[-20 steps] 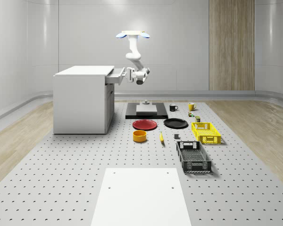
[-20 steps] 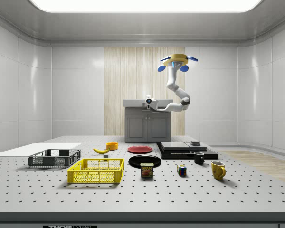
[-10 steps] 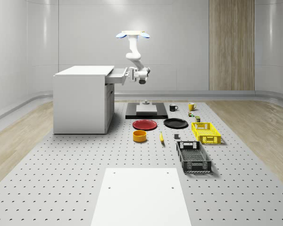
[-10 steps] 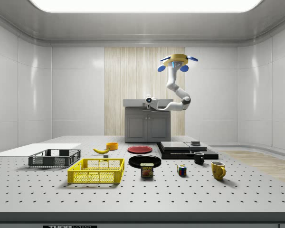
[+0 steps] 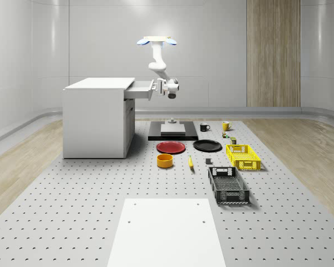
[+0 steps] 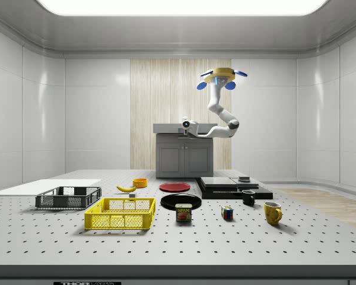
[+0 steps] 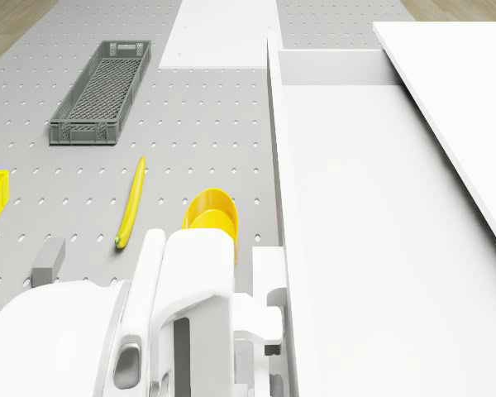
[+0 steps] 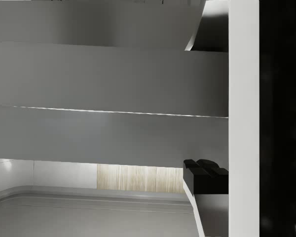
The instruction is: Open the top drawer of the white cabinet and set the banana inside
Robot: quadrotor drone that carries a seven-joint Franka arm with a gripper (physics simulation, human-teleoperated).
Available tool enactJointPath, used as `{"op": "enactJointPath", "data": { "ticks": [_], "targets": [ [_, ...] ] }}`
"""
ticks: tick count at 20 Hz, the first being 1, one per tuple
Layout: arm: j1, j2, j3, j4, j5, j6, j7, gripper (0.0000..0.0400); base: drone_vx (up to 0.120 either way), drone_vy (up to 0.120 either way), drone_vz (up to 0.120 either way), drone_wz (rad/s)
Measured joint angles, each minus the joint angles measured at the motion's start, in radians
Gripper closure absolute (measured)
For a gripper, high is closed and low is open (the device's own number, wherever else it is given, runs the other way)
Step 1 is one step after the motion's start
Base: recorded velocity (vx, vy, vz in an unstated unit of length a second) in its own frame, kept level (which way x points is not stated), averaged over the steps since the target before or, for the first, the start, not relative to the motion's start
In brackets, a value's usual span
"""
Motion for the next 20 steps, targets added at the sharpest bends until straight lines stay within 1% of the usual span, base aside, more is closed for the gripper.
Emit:
{"op": "enactJointPath", "data": {
  "ticks": [2,4,5,6,7,8,10,13,16,20],
  "targets": [
    [0.008,-0.009,-0.024,0.019,-0.014,-0.017,0.018,0.0239,0.0,0.0,0.0,0.0],
    [0.017,-0.017,-0.05,0.039,-0.031,-0.033,0.034,0.0261,0.0,0.0,0.0,0.0],
    [0.023,-0.021,-0.062,0.049,-0.04,-0.04,0.041,0.0224,0.0,0.0,0.0,0.0],
    [0.028,-0.025,-0.074,0.058,-0.048,-0.046,0.048,0.0174,0.0,0.12,0.0,0.0],
    [0.034,-0.03,-0.084,0.066,-0.056,-0.051,0.054,0.0136,0.0,0.12,0.0,0.0],
    [0.04,-0.035,-0.093,0.073,-0.063,-0.054,0.06,0.0106,0.0,0.12,0.0,0.0],
    [0.051,-0.044,-0.108,0.085,-0.077,-0.058,0.071,0.0064,0.0,0.12,0.0,0.0],
    [0.067,-0.06,-0.124,0.096,-0.094,-0.057,0.085,0.003,0.0,0.12,0.0,0.0],
    [0.081,-0.077,-0.134,0.102,-0.109,-0.051,0.098,0.0014,0.013,0.12,0.0,0.0],
    [0.098,-0.099,-0.143,0.104,-0.126,-0.039,0.113,0.0005,0.12,0.12,0.0,0.0]
  ]
}}
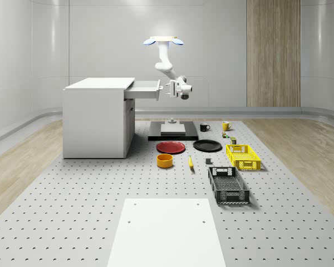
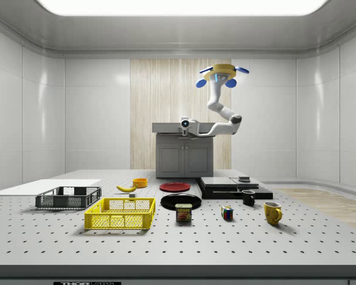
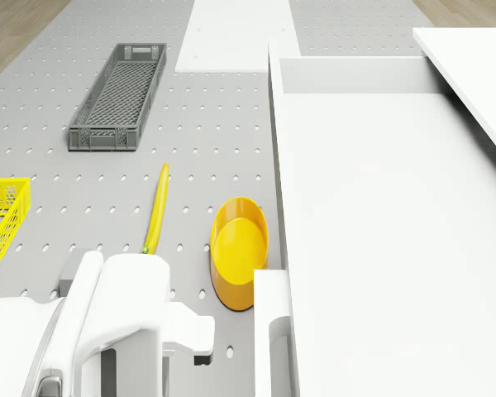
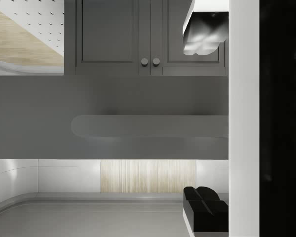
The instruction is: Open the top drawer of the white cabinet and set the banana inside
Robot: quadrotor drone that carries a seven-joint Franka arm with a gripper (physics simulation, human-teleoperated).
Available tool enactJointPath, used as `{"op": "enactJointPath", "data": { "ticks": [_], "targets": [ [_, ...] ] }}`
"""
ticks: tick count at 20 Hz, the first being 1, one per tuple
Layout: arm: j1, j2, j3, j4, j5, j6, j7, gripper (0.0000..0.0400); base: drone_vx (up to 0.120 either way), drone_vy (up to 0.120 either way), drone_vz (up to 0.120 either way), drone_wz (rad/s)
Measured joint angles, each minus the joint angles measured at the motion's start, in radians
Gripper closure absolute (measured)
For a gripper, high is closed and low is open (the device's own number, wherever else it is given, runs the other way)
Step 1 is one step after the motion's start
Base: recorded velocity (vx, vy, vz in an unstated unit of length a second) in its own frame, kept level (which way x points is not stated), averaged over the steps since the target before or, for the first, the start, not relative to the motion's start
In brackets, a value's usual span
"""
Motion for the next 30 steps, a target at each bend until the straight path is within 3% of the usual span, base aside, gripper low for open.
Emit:
{"op": "enactJointPath", "data": {
  "ticks": [15,16,20,23,26,30],
  "targets": [
    [0.05,-0.076,-0.014,-0.006,-0.056,0.051,0.049,0.0,0.12,0.12,0.0,0.0],
    [0.058,-0.098,-0.032,-0.013,-0.03,0.053,0.049,0.0,0.12,0.12,0.0,0.0],
    [0.165,-0.308,-0.225,-0.22,0.354,0.142,-0.174,0.0,0.12,0.12,0.0,0.0],
    [0.254,-0.429,-0.329,-0.315,0.563,0.136,-0.354,0.0,0.12,0.12,0.0,0.0],
    [0.329,-0.508,-0.394,-0.362,0.684,0.099,-0.484,0.0,0.12,0.12,0.0,0.0],
    [0.396,-0.569,-0.438,-0.389,0.762,0.054,-0.583,0.0,0.12,0.12,0.0,0.0]
  ]
}}
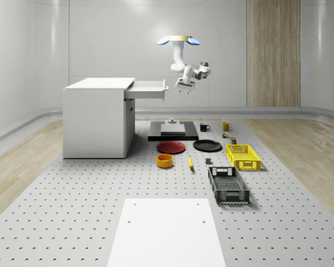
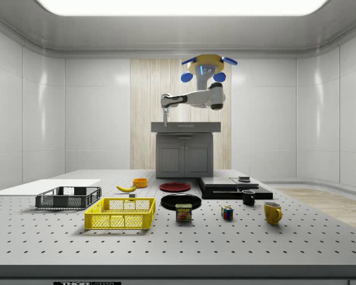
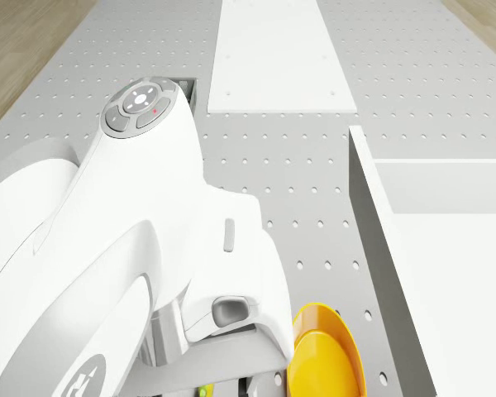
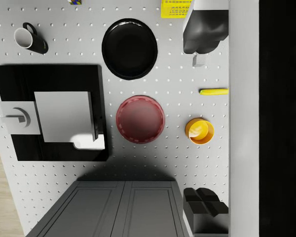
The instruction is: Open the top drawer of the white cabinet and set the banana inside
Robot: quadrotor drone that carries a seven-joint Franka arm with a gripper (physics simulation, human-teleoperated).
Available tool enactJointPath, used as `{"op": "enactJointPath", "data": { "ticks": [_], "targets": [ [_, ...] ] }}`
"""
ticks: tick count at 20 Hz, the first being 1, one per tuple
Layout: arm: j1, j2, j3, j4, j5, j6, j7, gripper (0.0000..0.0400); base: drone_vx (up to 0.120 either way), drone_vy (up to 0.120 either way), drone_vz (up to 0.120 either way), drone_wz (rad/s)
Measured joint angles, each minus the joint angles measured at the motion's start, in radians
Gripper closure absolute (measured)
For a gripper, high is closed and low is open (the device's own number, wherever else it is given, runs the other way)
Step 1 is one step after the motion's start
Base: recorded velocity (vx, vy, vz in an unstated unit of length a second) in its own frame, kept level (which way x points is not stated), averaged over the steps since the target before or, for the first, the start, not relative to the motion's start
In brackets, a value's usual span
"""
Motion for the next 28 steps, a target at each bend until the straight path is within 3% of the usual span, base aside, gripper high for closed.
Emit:
{"op": "enactJointPath", "data": {
  "ticks": [4,9,12,21,28],
  "targets": [
    [0.037,-0.032,-0.02,-0.011,0.034,-0.027,-0.05,0.0,0.12,0.02,-0.01,0.0],
    [0.059,-0.054,-0.031,-0.016,0.05,-0.041,-0.078,0.0,0.12,0.0,-0.12,0.0],
    [0.065,-0.062,-0.034,-0.017,0.054,-0.043,-0.086,0.0,0.12,0.0,-0.053,0.0],
    [0.073,-0.076,-0.037,-0.018,0.056,-0.041,-0.095,0.0,0.12,0.102,0.0,0.0],
    [0.074,-0.083,-0.038,-0.019,0.054,-0.036,-0.097,0.0,0.12,0.0,-0.12,0.0]
  ]
}}
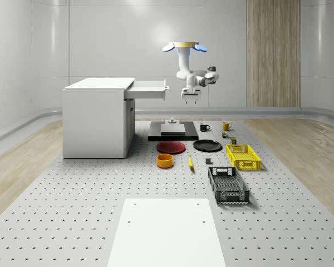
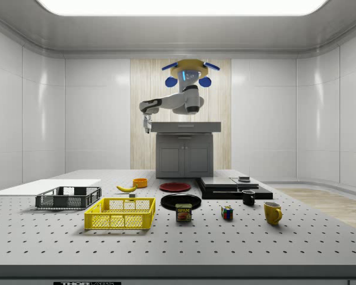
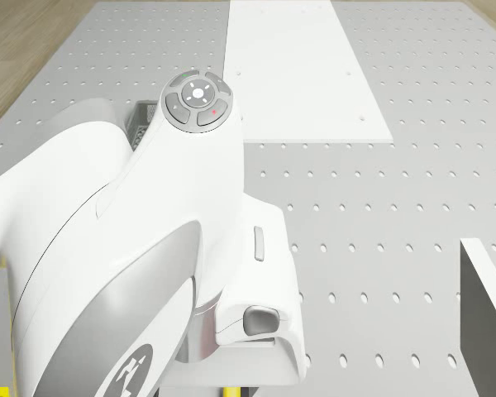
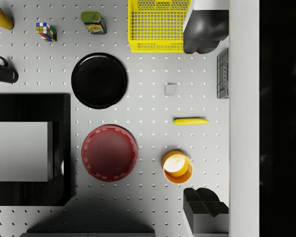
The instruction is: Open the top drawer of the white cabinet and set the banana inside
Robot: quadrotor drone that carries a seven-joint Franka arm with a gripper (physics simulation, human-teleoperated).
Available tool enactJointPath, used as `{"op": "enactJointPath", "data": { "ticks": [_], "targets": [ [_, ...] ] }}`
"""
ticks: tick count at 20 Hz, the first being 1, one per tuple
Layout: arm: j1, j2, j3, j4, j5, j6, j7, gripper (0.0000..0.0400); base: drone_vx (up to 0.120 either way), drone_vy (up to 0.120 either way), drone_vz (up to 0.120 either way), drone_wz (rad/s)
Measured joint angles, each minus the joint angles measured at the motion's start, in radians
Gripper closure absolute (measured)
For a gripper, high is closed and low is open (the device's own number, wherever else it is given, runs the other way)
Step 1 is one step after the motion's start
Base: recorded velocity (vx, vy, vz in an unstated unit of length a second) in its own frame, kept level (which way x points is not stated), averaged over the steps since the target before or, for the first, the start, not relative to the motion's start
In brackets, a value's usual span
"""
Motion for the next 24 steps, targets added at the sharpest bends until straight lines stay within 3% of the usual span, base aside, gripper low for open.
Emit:
{"op": "enactJointPath", "data": {
  "ticks": [8,19,24],
  "targets": [
    [0.001,-0.005,0.0,0.0,-0.002,0.004,-0.001,0.0,0.12,0.055,-0.015,0.0],
    [0.001,-0.01,0.0,0.0,-0.004,0.009,-0.001,0.0,0.12,0.0,-0.12,0.0],
    [0.001,-0.012,0.0,0.0,-0.004,0.01,-0.001,0.0,0.0,0.0,-0.12,0.0]
  ]
}}
